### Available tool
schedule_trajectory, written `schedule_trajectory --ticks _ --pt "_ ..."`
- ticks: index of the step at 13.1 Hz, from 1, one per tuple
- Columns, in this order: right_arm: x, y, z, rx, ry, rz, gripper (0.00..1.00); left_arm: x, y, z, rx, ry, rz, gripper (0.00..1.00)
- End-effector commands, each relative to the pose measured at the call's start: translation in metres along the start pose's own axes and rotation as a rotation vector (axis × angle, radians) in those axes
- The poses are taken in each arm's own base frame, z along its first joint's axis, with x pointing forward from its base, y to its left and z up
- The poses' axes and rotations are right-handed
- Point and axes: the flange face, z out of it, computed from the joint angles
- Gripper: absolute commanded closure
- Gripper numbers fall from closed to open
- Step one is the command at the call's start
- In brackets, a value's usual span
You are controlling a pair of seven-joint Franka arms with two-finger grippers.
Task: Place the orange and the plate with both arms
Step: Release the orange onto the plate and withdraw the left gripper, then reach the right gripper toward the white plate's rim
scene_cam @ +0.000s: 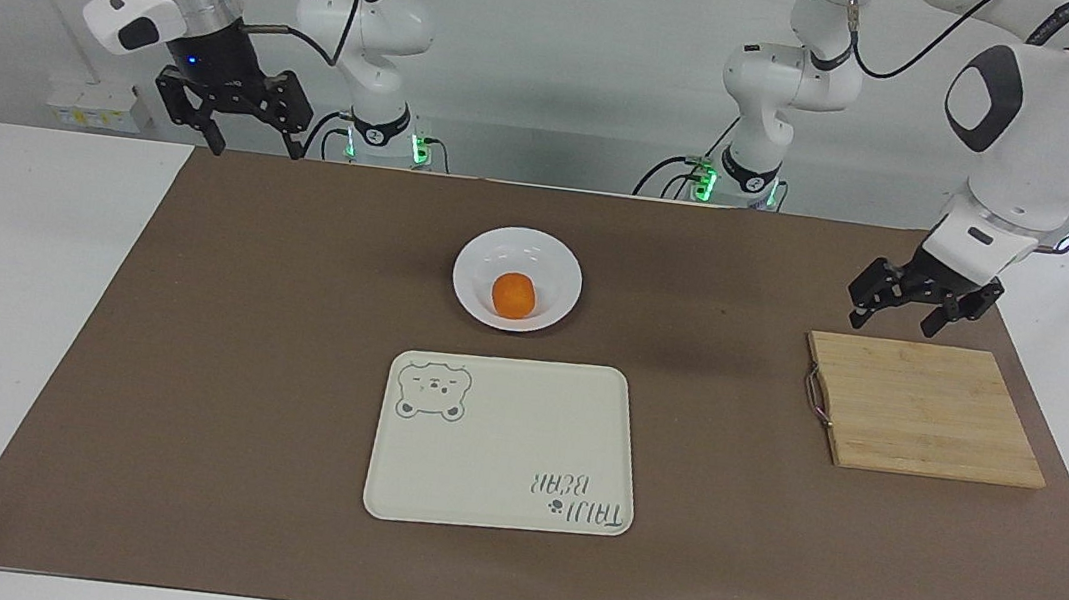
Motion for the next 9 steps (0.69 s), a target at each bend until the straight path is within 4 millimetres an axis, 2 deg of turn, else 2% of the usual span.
schedule_trajectory --ticks 1,2,3,4,5,6,9 --pt "0.006 -0.007 0.063 0.169 0.001 0.026 0.0 -0.022 0.0 -0.026 0.015 -0.03 0.04 0.0" --pt "0.007 -0.018 0.09 0.249 -0.004 0.02 0.0 -0.029 -0.009 -0.035 0.014 -0.033 0.05 0.0" --pt "0.009 -0.02 0.114 0.288 -0.002 0.008 0.0 -0.034 -0.012 -0.041 0.014 -0.031 0.062 0.0" --pt "0.01 -0.031 0.142 0.323 -0.025 -0.015 0.0 -0.037 -0.018 -0.042 0.014 -0.037 0.058 0.0" --pt "0.011 -0.033 0.168 0.371 -0.046 -0.003 0.0 -0.041 -0.024 -0.043 0.013 -0.046 0.052 0.0" --pt "0.015 -0.033 0.187 0.41 -0.052 -0.004 0.0 -0.045 -0.022 -0.041 0.012 -0.073 0.041 0.0" --pt "0.013 -0.057 0.241 0.513 -0.079 0.008 0.0 -0.046 -0.019 -0.044 0.013 -0.08 0.007 0.0"
